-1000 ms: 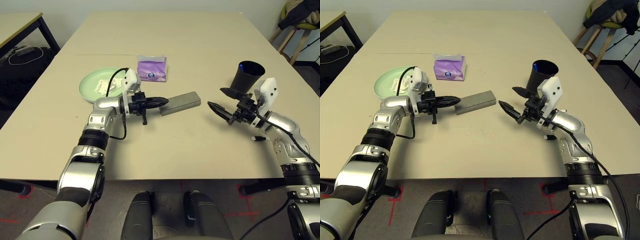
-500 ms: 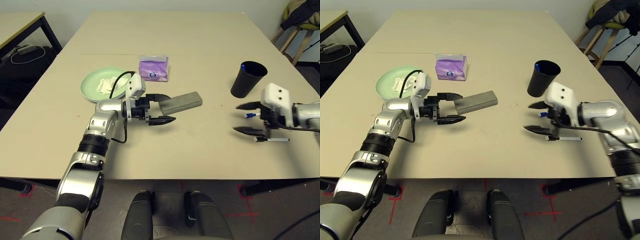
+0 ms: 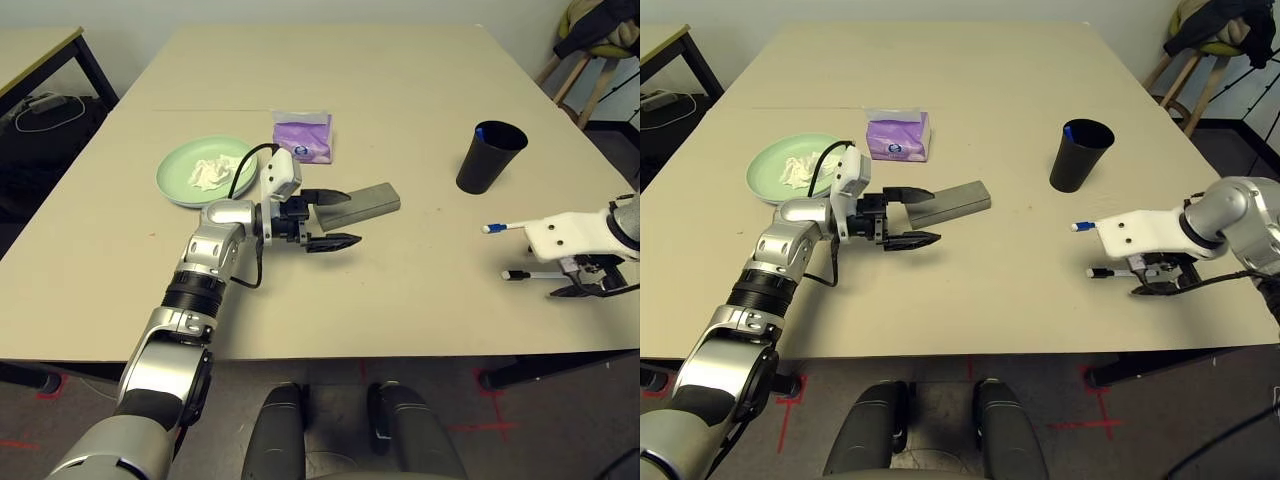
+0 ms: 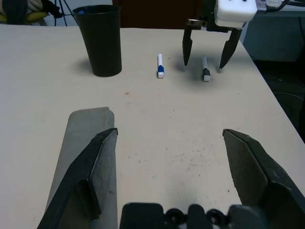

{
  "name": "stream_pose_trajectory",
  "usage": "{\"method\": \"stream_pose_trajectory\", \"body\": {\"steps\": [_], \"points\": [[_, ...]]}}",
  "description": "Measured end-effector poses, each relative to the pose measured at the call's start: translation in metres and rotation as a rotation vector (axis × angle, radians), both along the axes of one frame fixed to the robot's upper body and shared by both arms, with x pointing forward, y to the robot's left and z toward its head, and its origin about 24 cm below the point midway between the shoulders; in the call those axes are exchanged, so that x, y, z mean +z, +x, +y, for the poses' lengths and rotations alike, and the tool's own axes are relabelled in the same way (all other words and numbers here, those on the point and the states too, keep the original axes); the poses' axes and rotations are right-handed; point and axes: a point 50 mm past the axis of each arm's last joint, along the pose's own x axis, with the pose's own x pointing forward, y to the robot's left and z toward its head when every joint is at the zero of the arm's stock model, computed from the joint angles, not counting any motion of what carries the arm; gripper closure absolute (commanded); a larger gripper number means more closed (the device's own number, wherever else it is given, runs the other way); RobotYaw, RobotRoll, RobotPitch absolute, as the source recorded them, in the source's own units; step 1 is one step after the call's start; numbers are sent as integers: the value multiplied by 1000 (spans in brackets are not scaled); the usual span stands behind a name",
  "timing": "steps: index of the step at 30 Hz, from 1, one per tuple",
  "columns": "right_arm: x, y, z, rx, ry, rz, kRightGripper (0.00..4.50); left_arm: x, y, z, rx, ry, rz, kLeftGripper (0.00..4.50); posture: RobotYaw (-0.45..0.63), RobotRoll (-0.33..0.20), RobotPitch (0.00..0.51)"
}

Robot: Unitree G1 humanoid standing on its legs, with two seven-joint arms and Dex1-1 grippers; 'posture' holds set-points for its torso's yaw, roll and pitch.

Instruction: Organize and tidy the items on the table.

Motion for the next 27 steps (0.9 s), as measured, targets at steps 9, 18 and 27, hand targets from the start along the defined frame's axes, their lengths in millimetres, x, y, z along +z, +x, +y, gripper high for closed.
{"method": "stream_pose_trajectory", "body": {"steps": [9, 18, 27], "points": [[-3, 1, 1, -39, 20, 50, 0, 3, -2, 2, 12, 0, -11, 39, 107, 0, 117], [-8, -1, 0, -74, 32, 84, 0, 2, -2, 3, 17, -3, 0, 39, 108, 0, 117], [-10, 0, 3, -72, 33, 88, 2545, 2, -2, 4, 19, -1, -1, 0, 113, 0, 115]]}}
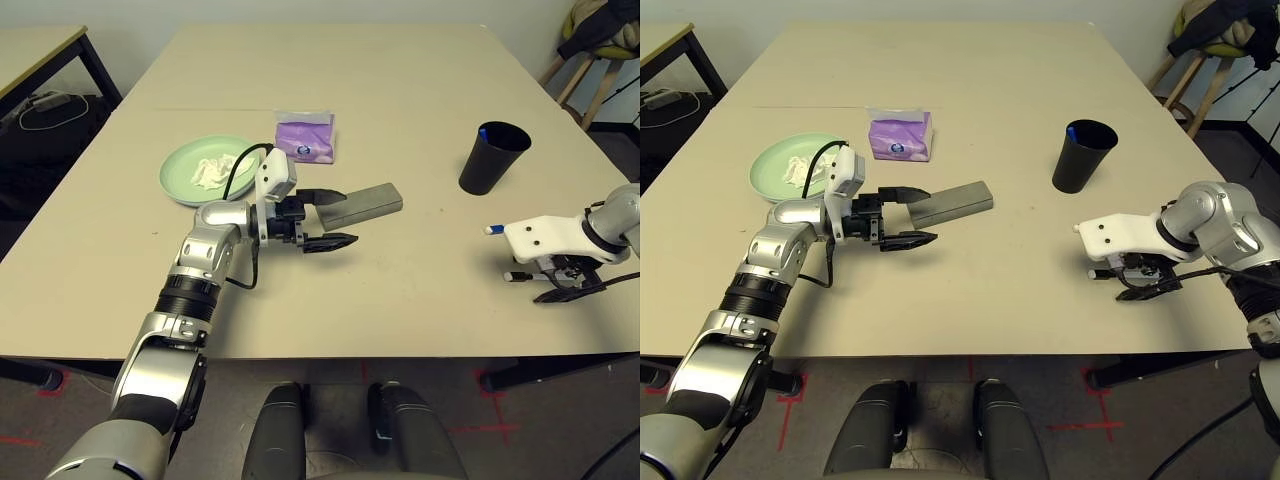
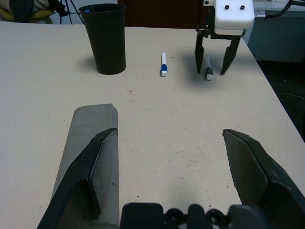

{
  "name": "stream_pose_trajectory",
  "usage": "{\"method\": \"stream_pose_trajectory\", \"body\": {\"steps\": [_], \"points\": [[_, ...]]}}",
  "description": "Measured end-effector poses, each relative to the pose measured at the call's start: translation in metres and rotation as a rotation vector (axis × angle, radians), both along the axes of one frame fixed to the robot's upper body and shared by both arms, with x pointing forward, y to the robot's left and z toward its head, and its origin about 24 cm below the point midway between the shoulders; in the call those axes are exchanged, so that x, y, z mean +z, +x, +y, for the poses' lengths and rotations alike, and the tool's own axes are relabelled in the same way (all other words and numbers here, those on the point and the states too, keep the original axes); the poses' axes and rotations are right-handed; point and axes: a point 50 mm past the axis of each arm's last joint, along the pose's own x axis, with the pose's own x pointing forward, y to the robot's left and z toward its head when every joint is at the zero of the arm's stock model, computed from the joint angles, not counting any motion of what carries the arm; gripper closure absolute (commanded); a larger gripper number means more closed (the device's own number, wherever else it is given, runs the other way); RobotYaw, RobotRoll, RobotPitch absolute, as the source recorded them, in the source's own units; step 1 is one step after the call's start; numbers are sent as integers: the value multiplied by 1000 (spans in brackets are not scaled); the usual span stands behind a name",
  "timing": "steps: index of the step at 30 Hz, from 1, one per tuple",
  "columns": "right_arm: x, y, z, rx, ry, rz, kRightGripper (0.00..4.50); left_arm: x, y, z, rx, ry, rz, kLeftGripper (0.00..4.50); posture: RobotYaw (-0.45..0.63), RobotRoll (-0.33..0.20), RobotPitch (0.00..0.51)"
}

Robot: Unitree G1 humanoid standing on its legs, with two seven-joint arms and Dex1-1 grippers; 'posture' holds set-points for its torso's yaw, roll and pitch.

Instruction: Organize and tidy the items on the table.

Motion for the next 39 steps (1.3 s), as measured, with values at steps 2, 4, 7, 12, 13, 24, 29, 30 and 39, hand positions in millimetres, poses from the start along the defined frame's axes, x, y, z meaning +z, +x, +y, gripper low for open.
{"method": "stream_pose_trajectory", "body": {"steps": [2, 4, 7, 12, 13, 24, 29, 30, 39], "points": [[0, 1, 1, 1, 2, -1, 3358, 0, 0, 0, 0, 0, 0, 0, 115, 0, 114], [1, 1, 1, 4, 3, -1, 4055, 0, 0, 0, 2, 0, 0, 0, 114, 0, 112], [2, 2, 0, 2, 4, 0, 4089, 0, 0, 0, 8, -1, -1, 0, 113, 0, 108], [5, 2, 3, -30, 62, 42, 4089, 0, 0, 1, 9, 1, -6, 0, 109, 0, 101], [6, 3, 5, -53, 107, 53, 4089, 1, 0, 1, 11, 2, -6, 0, 109, 0, 101], [69, 24, 54, -187, 830, -22, 4089, -1, -1, 3, 23, 4, -2, 0, 94, 0, 89], [89, 36, 68, -217, 1089, -192, 4089, 0, 1, -1, 61, -36, -1, 0, 97, 0, 83], [90, 39, 72, -229, 1151, -233, 4089, 0, 1, 0, 71, -43, -2, 0, 97, 0, 83], [92, 60, 91, -454, 1593, -555, 4089, 6, 4, 1, 120, -71, -51, 0, 92, 0, 77]]}}
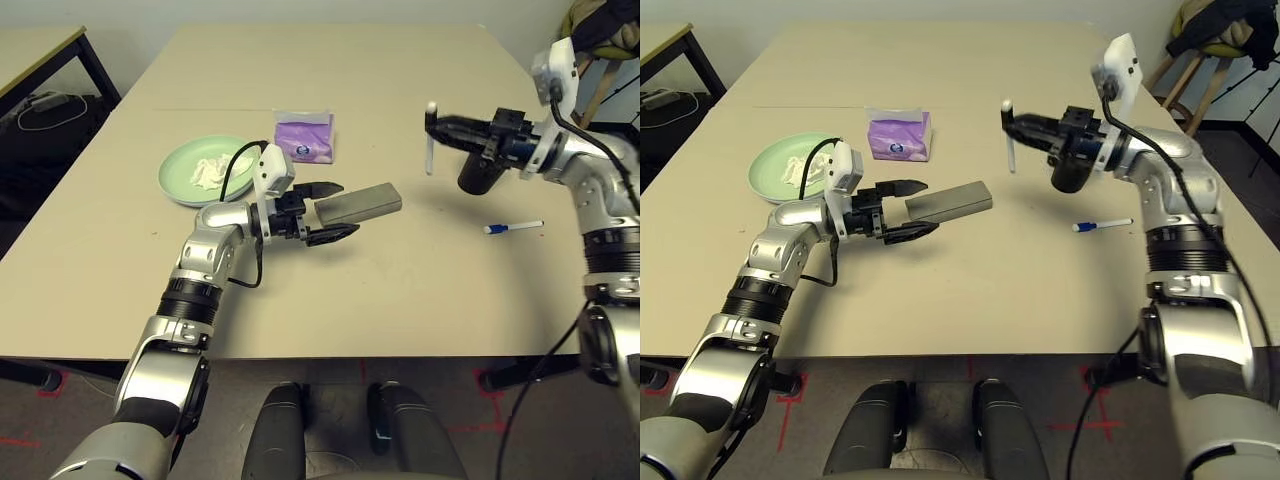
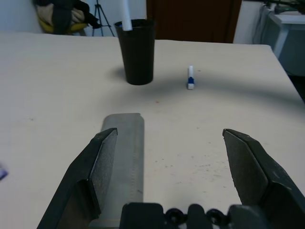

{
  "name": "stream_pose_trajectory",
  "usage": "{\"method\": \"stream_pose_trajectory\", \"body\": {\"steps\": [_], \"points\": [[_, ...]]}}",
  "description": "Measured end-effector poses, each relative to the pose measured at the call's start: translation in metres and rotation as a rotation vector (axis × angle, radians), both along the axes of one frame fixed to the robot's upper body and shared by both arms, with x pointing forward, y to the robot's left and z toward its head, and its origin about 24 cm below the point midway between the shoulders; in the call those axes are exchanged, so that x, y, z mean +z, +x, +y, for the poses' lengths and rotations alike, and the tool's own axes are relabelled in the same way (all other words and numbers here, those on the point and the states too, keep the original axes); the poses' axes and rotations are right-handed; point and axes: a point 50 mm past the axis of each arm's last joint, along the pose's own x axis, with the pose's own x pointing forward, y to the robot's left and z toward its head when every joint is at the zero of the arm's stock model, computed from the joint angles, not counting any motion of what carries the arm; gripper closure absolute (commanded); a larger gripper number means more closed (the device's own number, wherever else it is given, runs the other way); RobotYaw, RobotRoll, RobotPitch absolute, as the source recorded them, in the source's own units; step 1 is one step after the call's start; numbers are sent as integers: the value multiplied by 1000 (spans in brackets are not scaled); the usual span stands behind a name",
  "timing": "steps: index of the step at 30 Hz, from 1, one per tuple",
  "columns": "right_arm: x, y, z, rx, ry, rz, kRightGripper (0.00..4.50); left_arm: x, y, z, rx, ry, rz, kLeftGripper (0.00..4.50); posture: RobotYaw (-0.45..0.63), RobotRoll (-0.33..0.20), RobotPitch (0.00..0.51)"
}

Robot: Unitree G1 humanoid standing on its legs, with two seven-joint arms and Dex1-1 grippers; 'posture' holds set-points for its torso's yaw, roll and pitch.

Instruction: Organize and tidy the items on the table.

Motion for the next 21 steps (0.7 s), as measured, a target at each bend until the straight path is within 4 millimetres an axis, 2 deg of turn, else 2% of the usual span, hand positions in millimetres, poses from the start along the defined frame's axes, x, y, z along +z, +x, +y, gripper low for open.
{"method": "stream_pose_trajectory", "body": {"steps": [3, 9, 16, 21], "points": [[0, 4, 2, -92, 83, -22, 4089, 1, 2, 0, 14, -4, -1, 0, 91, 0, 76], [6, 6, -12, -346, 219, -100, 4089, 3, 6, 0, 42, -19, -5, 0, 91, 0, 72], [10, 7, -26, -561, 236, -148, 4089, 15, 9, -2, 49, -42, -32, 0, 88, 0, 74], [8, 12, -39, -736, 219, -47, 4089, 18, 10, -2, 48, -48, -28, 0, 86, 0, 76]]}}
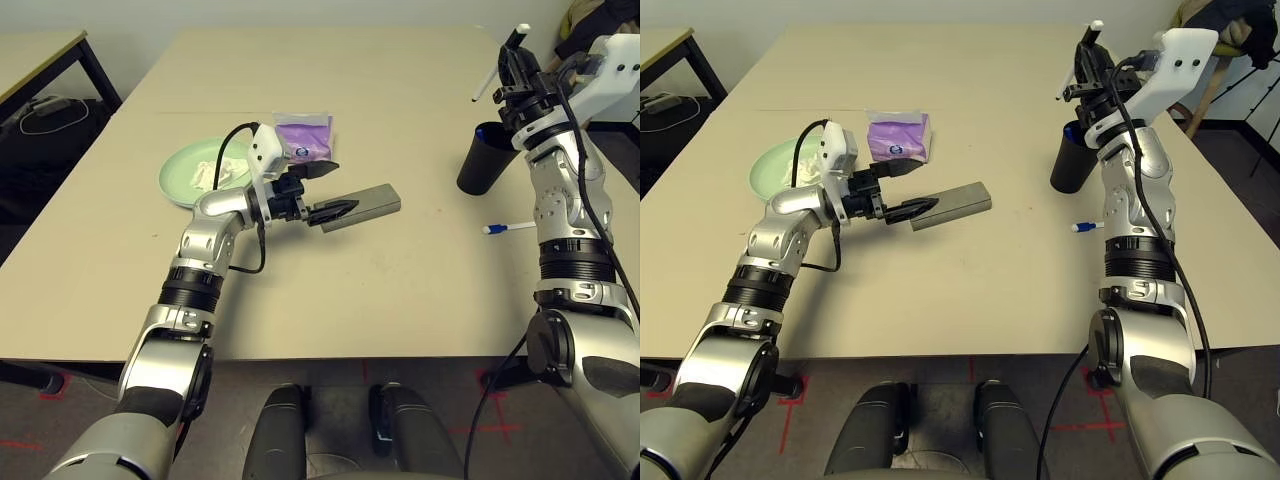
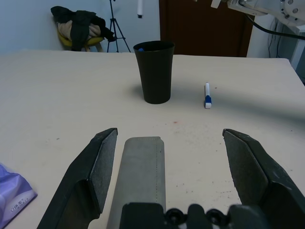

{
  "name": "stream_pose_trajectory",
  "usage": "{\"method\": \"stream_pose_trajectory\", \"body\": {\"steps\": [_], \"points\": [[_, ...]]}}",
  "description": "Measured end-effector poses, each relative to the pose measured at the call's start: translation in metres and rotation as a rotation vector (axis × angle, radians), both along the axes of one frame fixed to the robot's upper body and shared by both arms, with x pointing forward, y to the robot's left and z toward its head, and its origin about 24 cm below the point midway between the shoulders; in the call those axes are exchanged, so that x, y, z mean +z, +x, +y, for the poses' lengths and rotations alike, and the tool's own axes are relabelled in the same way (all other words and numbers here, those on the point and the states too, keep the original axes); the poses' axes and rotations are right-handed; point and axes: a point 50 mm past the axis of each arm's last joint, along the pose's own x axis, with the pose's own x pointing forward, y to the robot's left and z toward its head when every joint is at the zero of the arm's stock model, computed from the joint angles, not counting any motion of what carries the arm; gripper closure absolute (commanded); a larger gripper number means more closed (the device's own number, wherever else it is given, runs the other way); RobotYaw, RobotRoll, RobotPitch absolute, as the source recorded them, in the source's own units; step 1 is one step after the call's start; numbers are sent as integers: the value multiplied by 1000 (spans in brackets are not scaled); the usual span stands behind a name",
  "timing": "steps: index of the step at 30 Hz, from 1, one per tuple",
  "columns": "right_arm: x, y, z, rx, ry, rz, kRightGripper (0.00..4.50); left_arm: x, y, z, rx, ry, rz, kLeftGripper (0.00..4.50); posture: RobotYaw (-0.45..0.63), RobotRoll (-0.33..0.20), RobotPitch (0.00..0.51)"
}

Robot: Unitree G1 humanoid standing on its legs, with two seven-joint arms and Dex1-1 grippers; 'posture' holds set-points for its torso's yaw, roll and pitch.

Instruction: Organize and tidy the items on the table.

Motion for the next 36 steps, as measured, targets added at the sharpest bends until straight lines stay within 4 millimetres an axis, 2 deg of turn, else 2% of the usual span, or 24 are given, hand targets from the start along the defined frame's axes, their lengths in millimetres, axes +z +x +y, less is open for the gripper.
{"method": "stream_pose_trajectory", "body": {"steps": [6, 15, 26, 36], "points": [[-9, 4, -4, -65, 35, 102, 4089, 1, 0, 0, -1, -3, 8, 0, 87, 0, 77], [-7, 5, -5, -87, 15, 131, 4089, 1, 1, 1, 2, -2, 11, 0, 90, 0, 78], [-8, 6, -2, -89, -18, 149, 21, 1, 1, 2, 3, -1, 13, 0, 90, 0, 79], [-7, 6, -3, -60, -45, 159, 21, 1, 1, 2, 4, -1, 16, 0, 91, 0, 84]]}}
